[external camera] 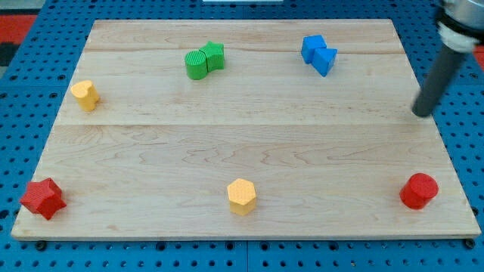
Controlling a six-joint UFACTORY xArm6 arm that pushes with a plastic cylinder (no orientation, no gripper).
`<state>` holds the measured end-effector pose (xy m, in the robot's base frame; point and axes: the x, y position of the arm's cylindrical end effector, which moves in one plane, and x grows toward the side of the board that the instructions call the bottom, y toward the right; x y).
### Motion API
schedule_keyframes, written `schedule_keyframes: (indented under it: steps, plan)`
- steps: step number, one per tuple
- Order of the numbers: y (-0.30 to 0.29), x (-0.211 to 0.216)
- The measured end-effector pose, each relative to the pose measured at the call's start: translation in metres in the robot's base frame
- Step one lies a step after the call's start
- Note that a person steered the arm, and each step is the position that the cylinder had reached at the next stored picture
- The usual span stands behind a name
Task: Push red circle to the bottom of blue blocks
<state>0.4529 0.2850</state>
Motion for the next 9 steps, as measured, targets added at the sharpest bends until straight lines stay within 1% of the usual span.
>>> schedule_keyframes:
  steps: [1, 2, 3, 4, 6, 7, 8, 9]
  plan:
    - [0.021, 0.082]
    - [0.004, 0.147]
    - [-0.036, 0.145]
    - [-0.046, 0.117]
    - [-0.104, 0.072]
    - [-0.114, 0.043]
    - [-0.115, 0.024]
    - [-0.115, 0.025]
